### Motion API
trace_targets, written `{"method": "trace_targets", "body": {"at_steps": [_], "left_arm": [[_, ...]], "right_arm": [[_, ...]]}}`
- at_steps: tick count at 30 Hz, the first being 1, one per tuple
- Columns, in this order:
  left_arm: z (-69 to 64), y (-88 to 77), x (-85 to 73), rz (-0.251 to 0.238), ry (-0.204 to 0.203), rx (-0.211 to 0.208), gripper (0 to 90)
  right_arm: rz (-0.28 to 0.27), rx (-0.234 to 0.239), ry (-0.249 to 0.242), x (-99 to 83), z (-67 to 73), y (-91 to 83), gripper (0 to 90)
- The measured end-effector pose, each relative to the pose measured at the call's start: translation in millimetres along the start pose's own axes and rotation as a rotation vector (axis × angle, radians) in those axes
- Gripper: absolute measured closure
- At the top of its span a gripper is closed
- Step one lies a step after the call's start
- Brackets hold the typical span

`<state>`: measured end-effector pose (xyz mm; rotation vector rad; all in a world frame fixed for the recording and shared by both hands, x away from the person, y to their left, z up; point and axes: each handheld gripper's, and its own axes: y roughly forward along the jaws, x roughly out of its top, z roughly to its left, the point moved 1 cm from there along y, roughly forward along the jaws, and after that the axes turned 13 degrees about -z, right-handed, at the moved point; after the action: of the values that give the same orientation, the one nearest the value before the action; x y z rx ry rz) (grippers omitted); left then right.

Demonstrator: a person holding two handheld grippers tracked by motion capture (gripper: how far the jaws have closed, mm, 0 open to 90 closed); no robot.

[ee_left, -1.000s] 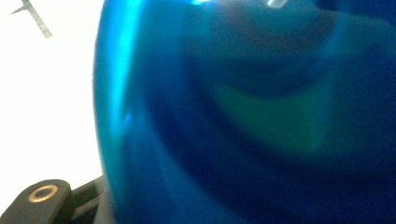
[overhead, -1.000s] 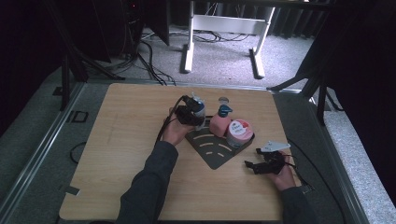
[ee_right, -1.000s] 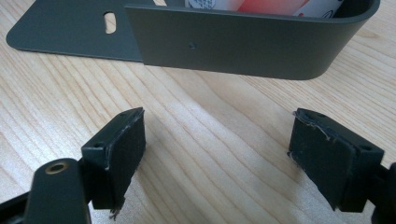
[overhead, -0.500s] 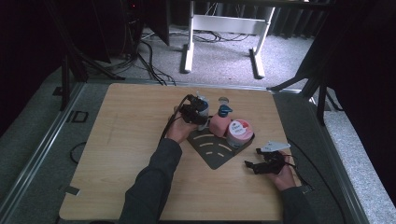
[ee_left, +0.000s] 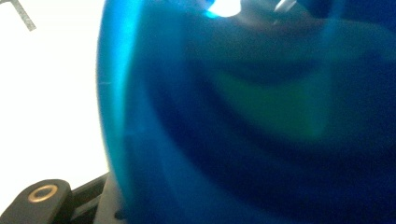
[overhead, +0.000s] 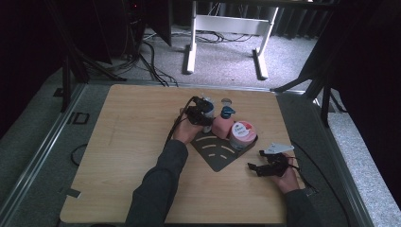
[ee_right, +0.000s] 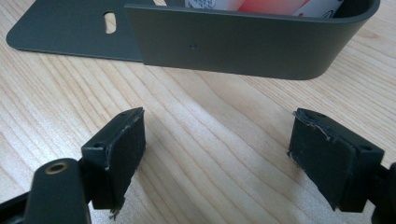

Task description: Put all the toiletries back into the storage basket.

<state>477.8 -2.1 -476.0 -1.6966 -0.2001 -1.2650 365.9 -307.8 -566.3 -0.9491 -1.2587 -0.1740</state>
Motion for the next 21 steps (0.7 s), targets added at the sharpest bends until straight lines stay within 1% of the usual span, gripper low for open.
{"method": "trace_targets", "body": {"at_steps": [1, 8, 12, 21], "left_arm": [[0.0, 1.0, -0.2, 0.0, 0.001, 0.001, 54.6], [2.3, 7.2, -1.6, -0.011, -0.024, 0.003, 54.6], [2.8, 9.4, -1.5, -0.008, -0.029, 0.008, 54.7], [4.4, 13.9, 0.0, -0.006, -0.042, -0.004, 54.4]], "right_arm": [[0.0, 0.0, 0.0, 0.0, 0.0, 0.0, 18.2], [0.0, 0.0, 0.0, 0.0, -0.1, 0.0, 18.2], [0.0, 0.0, 0.0, 0.0, -0.1, 0.0, 18.2], [0.0, 0.0, 0.001, 0.0, 0.0, 0.0, 18.2]]}}
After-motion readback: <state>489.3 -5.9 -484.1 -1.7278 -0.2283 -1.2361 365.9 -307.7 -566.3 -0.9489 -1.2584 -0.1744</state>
